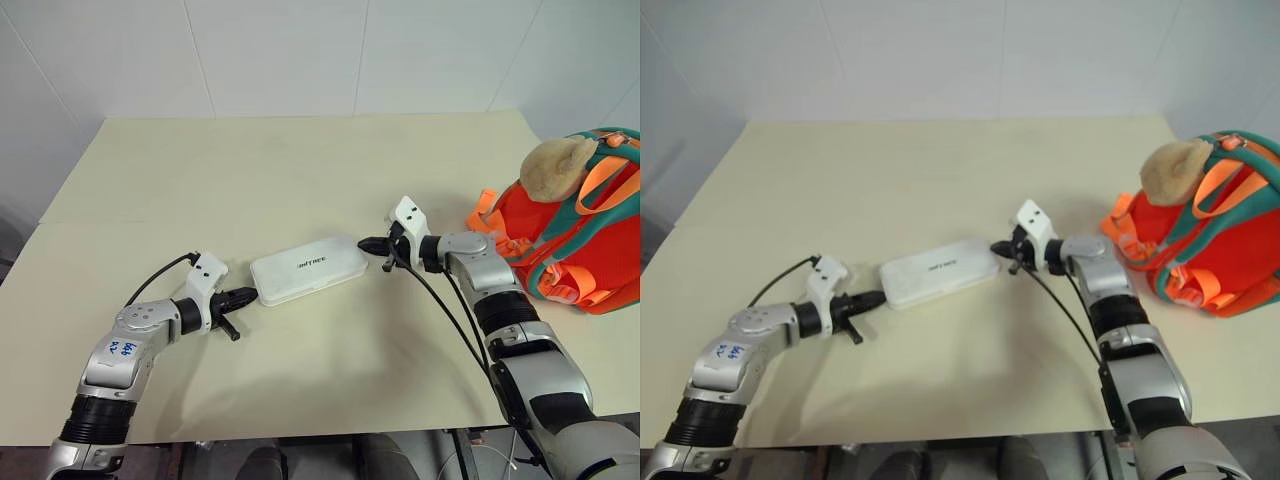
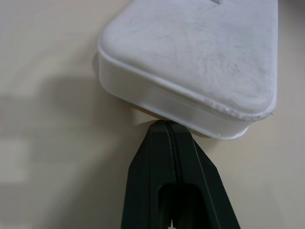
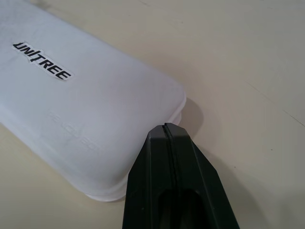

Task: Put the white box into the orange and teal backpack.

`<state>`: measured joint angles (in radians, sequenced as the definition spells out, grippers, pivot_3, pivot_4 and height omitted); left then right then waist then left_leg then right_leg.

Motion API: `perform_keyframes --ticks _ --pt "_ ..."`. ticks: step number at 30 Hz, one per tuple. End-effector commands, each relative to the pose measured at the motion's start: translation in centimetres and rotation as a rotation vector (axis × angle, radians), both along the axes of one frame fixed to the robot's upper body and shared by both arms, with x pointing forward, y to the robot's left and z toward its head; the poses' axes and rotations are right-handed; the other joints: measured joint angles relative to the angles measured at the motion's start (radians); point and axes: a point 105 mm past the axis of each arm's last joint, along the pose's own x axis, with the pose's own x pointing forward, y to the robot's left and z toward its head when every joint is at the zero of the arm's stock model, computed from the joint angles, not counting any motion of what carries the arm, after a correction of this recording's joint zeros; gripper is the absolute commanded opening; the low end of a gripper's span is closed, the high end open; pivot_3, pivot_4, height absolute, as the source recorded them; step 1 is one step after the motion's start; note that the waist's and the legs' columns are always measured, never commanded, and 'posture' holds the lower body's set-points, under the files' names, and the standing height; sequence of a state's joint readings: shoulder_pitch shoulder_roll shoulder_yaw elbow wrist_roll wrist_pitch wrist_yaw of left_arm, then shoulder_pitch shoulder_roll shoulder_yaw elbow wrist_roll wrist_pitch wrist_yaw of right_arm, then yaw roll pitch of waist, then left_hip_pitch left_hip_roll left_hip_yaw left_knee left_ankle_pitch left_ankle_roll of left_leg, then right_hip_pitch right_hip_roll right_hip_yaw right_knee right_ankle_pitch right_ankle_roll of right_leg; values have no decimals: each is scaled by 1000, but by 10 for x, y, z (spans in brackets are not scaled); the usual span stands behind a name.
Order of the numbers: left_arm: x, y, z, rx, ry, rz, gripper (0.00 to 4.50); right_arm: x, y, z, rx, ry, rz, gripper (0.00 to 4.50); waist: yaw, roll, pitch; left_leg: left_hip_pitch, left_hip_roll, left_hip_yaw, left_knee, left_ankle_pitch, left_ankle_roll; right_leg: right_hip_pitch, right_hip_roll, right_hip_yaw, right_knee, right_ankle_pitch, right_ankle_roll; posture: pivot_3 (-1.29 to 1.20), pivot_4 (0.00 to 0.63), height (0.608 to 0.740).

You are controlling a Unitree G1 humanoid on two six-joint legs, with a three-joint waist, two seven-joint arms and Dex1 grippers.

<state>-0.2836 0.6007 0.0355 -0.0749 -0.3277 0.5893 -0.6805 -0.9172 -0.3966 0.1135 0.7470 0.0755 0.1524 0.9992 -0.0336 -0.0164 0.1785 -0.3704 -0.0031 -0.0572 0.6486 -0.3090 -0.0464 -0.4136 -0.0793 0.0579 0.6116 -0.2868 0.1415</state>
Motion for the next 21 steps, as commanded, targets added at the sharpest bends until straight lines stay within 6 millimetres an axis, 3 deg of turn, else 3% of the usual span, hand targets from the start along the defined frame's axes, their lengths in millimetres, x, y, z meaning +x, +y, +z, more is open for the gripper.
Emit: perform_keyframes --ticks 1,8,21 --pt "1 -3 11 -2 -52 -18 0 2 -4 -4 -21 -2 -21 120 0 0 0 0 0 0 0 0 0 0 0 0 0 0 0 0 150 740" --pt "0 -1 10 5 -43 -15 0 15 -21 -4 -15 -2 -123 120 1 0 0 0 0 0 0 0 -1 0 0 0 0 0 0 0 150 740" --pt "1 -5 10 -1 -46 -23 0 -3 7 -11 16 29 5 120 1 0 0 0 0 0 0 1 -1 0 0 0 0 0 0 0 150 740"
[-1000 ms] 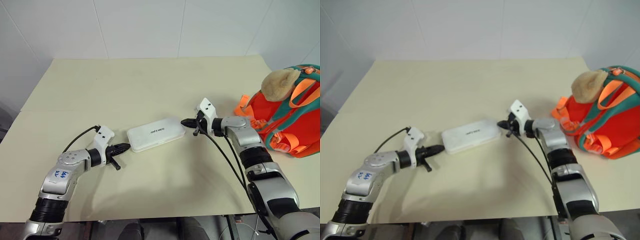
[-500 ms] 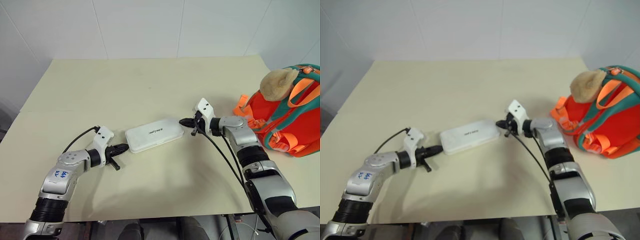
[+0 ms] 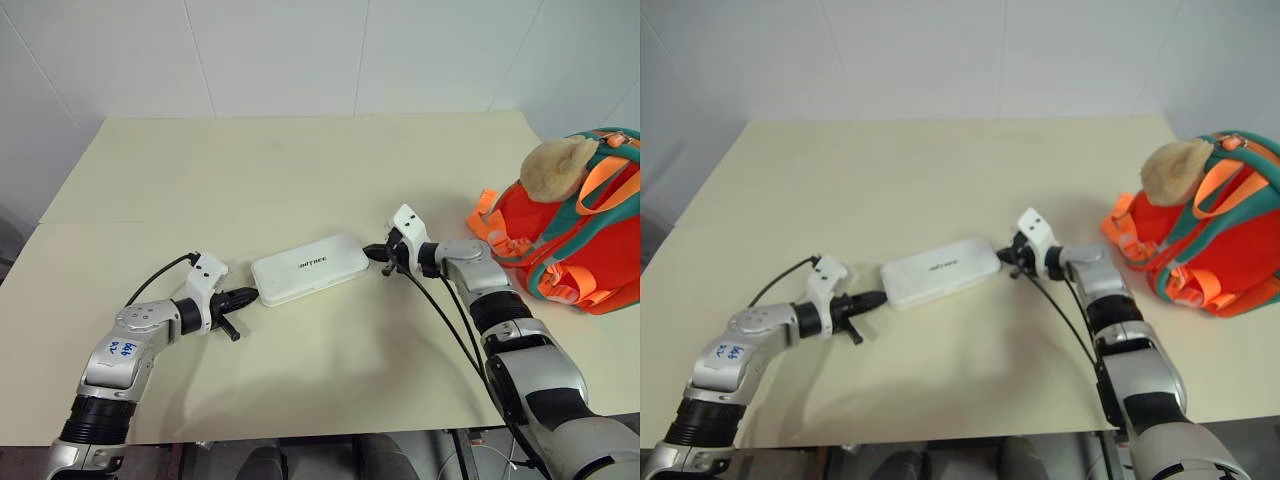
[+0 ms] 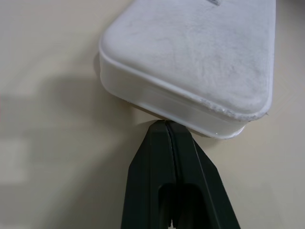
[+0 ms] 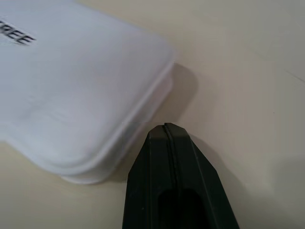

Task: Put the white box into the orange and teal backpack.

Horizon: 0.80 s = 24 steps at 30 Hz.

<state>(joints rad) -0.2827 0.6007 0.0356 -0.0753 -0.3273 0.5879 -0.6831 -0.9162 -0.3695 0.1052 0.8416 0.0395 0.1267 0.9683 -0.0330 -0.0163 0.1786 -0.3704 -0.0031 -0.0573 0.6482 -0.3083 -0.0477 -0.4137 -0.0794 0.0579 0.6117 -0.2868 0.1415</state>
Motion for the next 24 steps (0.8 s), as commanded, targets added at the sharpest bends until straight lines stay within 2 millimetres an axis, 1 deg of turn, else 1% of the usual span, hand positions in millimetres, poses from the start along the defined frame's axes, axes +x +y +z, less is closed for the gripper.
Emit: perform_keyframes --ticks 1,7,10,13,16,19,24 --pt "1 -6 10 -2 -45 -26 0 -9 12 11 30 -23 65 120 1 0 0 0 0 0 0 0 0 0 0 0 0 0 0 0 150 740" --pt "0 -13 8 0 -33 -55 0 -24 15 17 36 -16 86 120 2 0 0 0 0 0 0 0 0 0 0 0 0 0 0 0 150 740" --pt "-1 -17 6 20 -24 -84 0 -33 13 19 28 -10 88 120 3 0 0 0 0 0 0 0 0 0 0 0 0 0 0 0 150 740" --pt "-1 -17 5 20 -19 -88 0 -37 9 22 19 -12 75 120 4 0 0 0 0 0 0 0 0 0 0 0 0 0 0 0 150 740" --pt "-4 -7 2 41 3 -64 0 -37 4 26 19 -17 52 120 4 0 0 0 0 0 0 0 0 0 0 0 0 0 0 0 150 740" --pt "-6 6 -3 71 26 -24 0 -37 0 25 16 -15 36 120 2 0 0 0 0 0 0 0 1 0 0 0 0 0 0 0 150 740" --pt "-11 31 -9 153 76 68 0 -36 3 23 23 -12 37 120 -2 0 0 1 0 0 0 -2 4 0 0 0 0 0 0 0 150 740"
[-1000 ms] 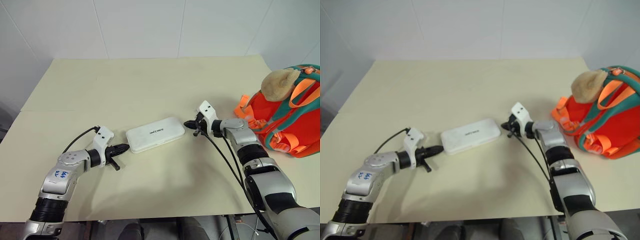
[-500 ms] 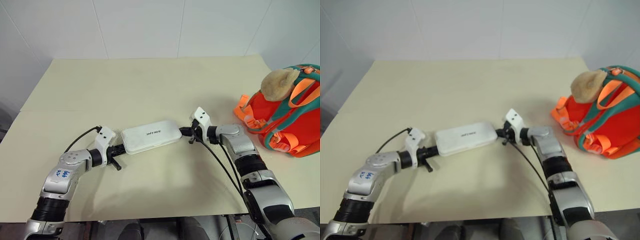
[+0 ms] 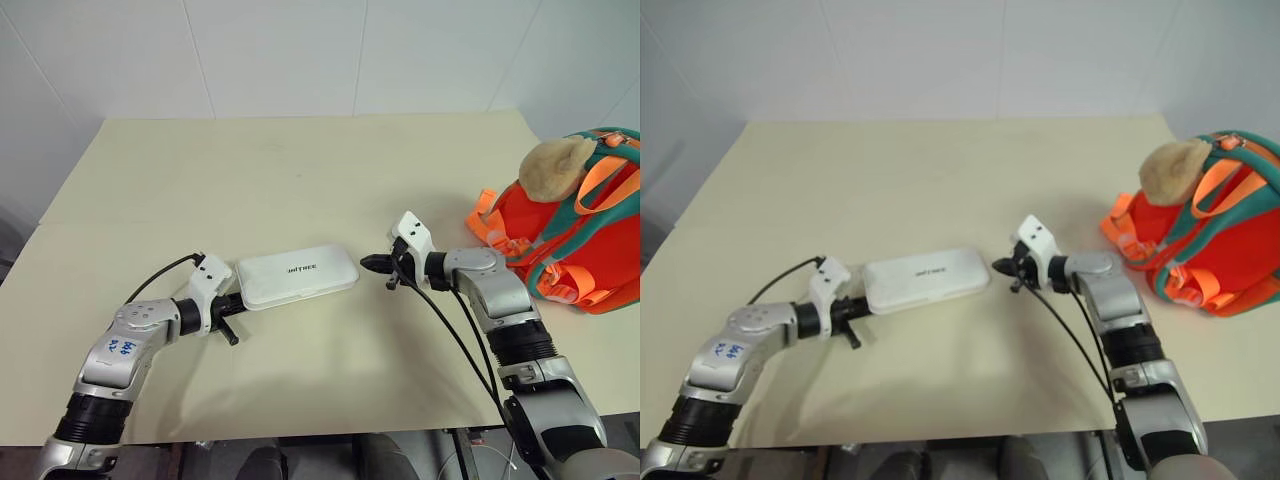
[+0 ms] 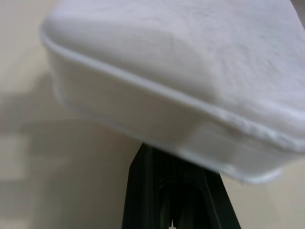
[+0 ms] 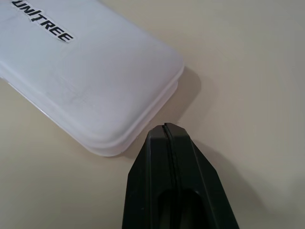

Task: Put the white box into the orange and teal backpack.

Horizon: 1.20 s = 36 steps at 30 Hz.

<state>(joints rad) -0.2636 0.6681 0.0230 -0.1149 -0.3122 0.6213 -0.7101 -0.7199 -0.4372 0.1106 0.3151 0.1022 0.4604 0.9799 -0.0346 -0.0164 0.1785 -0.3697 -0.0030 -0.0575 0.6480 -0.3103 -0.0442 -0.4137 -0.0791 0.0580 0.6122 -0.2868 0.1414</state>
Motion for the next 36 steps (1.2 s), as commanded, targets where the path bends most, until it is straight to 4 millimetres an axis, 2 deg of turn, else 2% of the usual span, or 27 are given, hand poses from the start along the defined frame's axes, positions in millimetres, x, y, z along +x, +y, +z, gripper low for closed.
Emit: perform_keyframes --ticks 1,7,10,15,21,26,36 --pt "-4 25 -9 88 53 103 0 0 3 9 23 -33 10 120 0 0 0 0 0 0 0 0 0 0 0 0 0 0 0 0 150 740" --pt "-11 44 -5 136 76 161 0 0 9 8 34 -32 23 120 -5 0 0 2 0 0 0 0 1 0 0 0 0 0 0 0 150 740" --pt "-16 48 1 123 71 160 0 0 10 8 39 -32 27 120 -9 0 0 1 0 0 0 0 1 0 0 0 0 0 0 0 150 740" --pt "-25 33 17 -33 53 88 0 0 10 8 42 -31 29 120 -10 0 0 0 0 -1 -1 -1 1 0 0 0 0 0 0 0 150 740" --pt "-27 26 26 -102 16 56 0 -3 13 5 51 -21 34 120 1 0 0 -1 0 -1 -1 -1 1 0 0 -1 -1 0 0 0 150 740" --pt "-26 13 29 -155 5 28 0 -5 17 4 56 -14 44 120 4 0 0 -1 0 -1 -1 -1 1 0 0 -1 -1 0 0 0 150 740" --pt "-20 0 18 -145 30 -1 0 -10 13 8 59 -13 42 120 6 0 0 -1 0 -1 -1 -1 1 0 0 -1 -1 0 0 0 150 740"
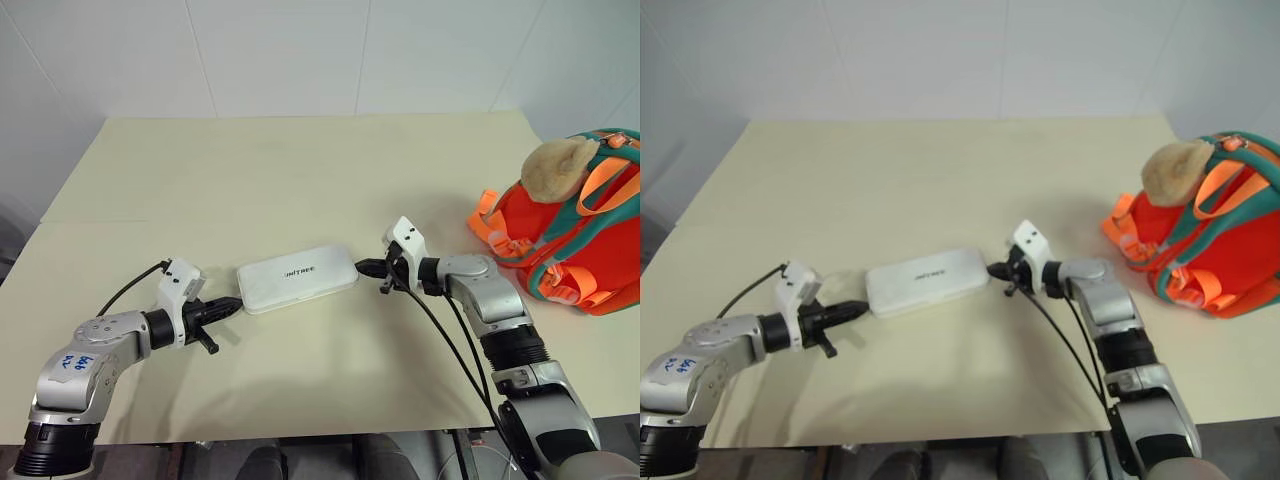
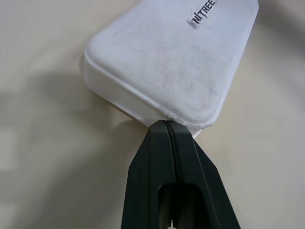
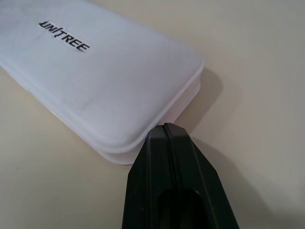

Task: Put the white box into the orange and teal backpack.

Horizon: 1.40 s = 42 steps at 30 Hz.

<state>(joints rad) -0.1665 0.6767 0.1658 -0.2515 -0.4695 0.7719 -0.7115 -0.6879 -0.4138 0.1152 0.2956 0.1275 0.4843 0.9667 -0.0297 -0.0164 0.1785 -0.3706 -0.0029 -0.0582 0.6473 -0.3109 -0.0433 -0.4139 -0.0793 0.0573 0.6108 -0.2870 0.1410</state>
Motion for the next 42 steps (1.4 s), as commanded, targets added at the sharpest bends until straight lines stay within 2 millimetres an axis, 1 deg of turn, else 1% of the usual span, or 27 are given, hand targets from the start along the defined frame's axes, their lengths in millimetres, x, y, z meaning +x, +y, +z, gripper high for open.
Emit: perform_keyframes --ticks 1,7,15,21,27,30,38,42 --pt "3 -9 4 0 -30 -38 0 -5 5 18 23 -53 34 120 2 0 0 0 0 0 0 0 0 0 0 0 0 0 0 0 150 740" --pt "4 -15 -2 11 -18 -70 0 -13 -4 23 25 -43 16 120 2 0 0 0 0 0 0 0 0 0 0 0 0 0 0 0 150 740" --pt "6 -28 -8 11 -3 -146 0 -32 -20 26 17 10 -1 120 4 0 0 0 -1 0 1 0 0 0 0 0 -1 0 0 0 150 740" --pt "9 -41 -7 -4 -14 -201 0 -49 -32 23 10 62 -23 120 9 0 0 0 -1 -1 1 0 0 1 0 0 -1 0 0 0 150 740" --pt "10 -53 -2 -12 -17 -251 0 -67 -37 19 26 119 -41 120 8 0 0 0 -1 -1 1 0 1 1 0 0 -2 0 0 0 150 740" --pt "9 -57 0 -15 -16 -266 0 -73 -38 17 26 136 -50 120 7 0 0 0 -1 -1 1 0 1 1 0 0 -2 0 0 0 150 740" --pt "2 -63 2 -21 2 -296 0 -80 -39 9 34 164 -73 120 5 0 0 0 -1 -1 1 0 1 1 0 0 -3 0 0 0 150 740" --pt "-2 -65 3 -24 10 -301 0 -75 -42 5 26 161 -91 120 5 0 0 0 -1 -1 1 0 1 1 0 0 -3 0 0 0 150 740"
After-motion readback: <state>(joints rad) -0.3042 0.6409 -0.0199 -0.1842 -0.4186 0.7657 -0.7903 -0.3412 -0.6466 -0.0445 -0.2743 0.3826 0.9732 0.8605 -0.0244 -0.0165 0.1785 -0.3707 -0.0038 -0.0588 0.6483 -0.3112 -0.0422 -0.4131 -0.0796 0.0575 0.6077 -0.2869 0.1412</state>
